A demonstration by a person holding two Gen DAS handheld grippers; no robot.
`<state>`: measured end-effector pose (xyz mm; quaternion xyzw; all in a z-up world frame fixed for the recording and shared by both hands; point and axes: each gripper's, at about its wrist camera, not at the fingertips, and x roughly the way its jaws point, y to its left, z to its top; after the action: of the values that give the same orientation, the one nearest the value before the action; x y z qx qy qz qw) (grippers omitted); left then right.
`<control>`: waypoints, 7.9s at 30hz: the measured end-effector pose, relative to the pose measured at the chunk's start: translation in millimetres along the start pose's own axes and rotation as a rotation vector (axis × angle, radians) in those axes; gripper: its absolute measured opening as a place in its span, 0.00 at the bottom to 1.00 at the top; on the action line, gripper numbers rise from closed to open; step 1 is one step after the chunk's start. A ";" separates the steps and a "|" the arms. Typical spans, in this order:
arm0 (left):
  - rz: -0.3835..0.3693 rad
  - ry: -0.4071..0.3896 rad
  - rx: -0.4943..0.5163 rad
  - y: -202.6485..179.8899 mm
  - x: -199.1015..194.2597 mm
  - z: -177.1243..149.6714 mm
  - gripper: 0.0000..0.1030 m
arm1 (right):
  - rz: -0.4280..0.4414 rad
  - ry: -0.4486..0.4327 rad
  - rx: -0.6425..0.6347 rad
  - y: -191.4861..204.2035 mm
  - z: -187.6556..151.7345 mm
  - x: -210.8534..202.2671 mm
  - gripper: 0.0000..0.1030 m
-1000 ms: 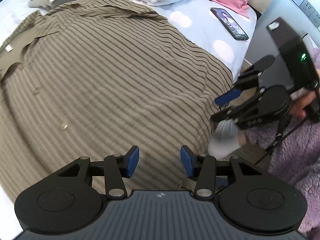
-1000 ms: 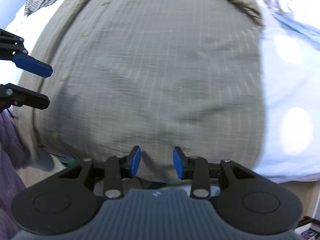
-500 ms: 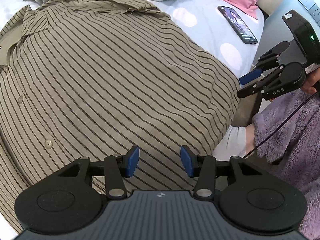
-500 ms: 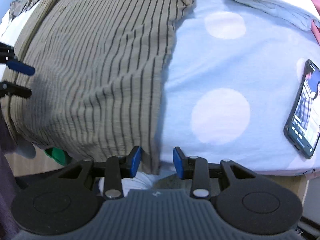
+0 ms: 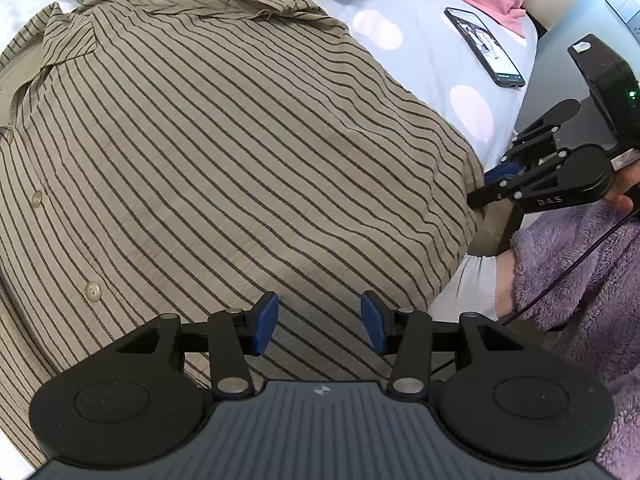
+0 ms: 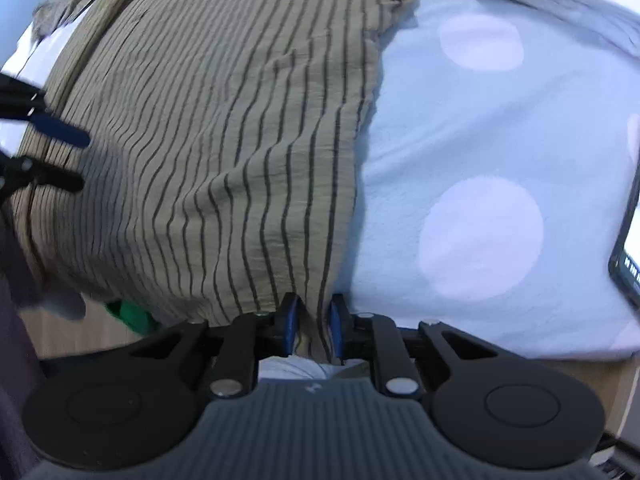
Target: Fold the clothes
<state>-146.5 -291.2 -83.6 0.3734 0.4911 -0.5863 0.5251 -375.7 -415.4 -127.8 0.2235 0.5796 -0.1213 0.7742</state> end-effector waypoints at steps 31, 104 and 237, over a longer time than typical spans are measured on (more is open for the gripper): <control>0.027 -0.160 -0.095 67.6 -62.7 154.3 0.44 | 0.146 0.072 -0.323 123.6 38.1 0.6 0.03; 0.011 -0.351 -0.569 218.7 -19.2 56.4 0.22 | 0.276 0.142 -0.329 137.1 38.7 0.6 0.03; -0.029 -0.046 -0.186 -3.2 13.4 -90.1 0.19 | 0.027 0.063 0.086 78.7 -38.6 -2.2 0.65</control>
<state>-159.0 -207.4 -117.3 0.3020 0.5366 -0.5541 0.5603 -373.6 -328.3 -118.4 0.2683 0.5949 -0.1284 0.7467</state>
